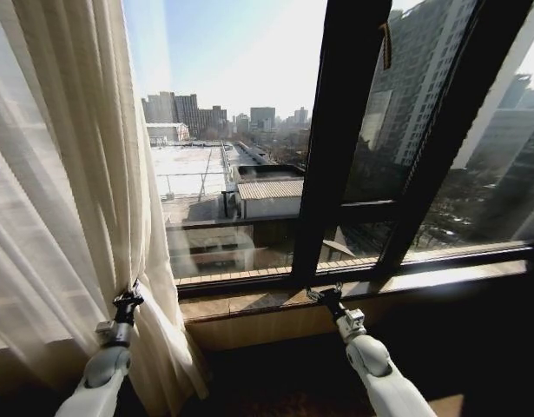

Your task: Open the curtains by pulling them apart, changing their state from closed to fully open.

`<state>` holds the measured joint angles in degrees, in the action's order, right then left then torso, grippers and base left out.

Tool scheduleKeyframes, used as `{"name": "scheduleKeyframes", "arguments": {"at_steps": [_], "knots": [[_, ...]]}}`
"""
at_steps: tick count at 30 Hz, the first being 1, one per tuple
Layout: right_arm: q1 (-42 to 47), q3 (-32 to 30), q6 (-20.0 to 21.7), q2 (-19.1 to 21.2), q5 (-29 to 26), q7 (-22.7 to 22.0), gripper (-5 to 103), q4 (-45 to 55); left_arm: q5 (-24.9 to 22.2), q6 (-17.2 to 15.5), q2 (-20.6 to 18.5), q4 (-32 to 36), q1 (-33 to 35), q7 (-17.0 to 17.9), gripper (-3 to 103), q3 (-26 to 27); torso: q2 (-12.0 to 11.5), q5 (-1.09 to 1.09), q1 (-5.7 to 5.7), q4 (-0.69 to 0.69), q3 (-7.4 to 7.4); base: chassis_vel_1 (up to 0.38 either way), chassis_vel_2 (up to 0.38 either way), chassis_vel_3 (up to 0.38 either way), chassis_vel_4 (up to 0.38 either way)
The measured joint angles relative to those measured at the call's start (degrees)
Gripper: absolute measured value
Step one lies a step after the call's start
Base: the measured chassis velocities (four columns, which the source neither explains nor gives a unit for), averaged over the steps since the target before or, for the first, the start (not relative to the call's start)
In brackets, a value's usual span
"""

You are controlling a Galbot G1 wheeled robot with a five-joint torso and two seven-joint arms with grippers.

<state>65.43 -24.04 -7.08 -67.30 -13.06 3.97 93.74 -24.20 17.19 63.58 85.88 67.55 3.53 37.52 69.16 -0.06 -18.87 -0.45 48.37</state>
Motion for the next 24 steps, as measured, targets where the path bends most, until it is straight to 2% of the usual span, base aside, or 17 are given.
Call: {"name": "scheduleKeyframes", "arguments": {"at_steps": [6, 17, 22, 24], "knots": [[0.00, -0.01, 0.00, 0.01, 0.00, 0.00, 100, -0.01, -0.48, 0.09, -0.66, 0.84, 0.98, 0.02, 0, 0.83, 0.00, 0.07, 0.00, -0.02, 0.00, 0.008, 0.017, -0.004, -0.016], [0.00, -0.01, 0.00, 0.01, 0.00, 0.00, 100, 0.00, -1.48, 0.08, -1.95, 1.64, 1.59, 0.12, 0, 1.80, 0.00, 0.03, 0.00, -0.02, 0.00, 0.030, 0.032, -0.024, -0.025], [0.00, 0.00, 0.00, 0.00, 0.00, 0.00, 100, 0.00, -2.95, -0.05, -3.64, 0.58, 0.40, 0.99, 0, 2.33, 0.00, 0.00, 0.00, 0.00, 0.00, 0.052, 0.067, -0.063, -0.051], [0.00, 0.00, 0.00, 0.00, 0.00, 0.00, 100, 0.00, -4.70, -0.05, -5.72, -1.39, -0.89, 1.81, 0, 3.36, 0.00, 0.03, 0.00, -0.02, 0.00, 0.000, 0.000, 0.000, 0.000]]}}
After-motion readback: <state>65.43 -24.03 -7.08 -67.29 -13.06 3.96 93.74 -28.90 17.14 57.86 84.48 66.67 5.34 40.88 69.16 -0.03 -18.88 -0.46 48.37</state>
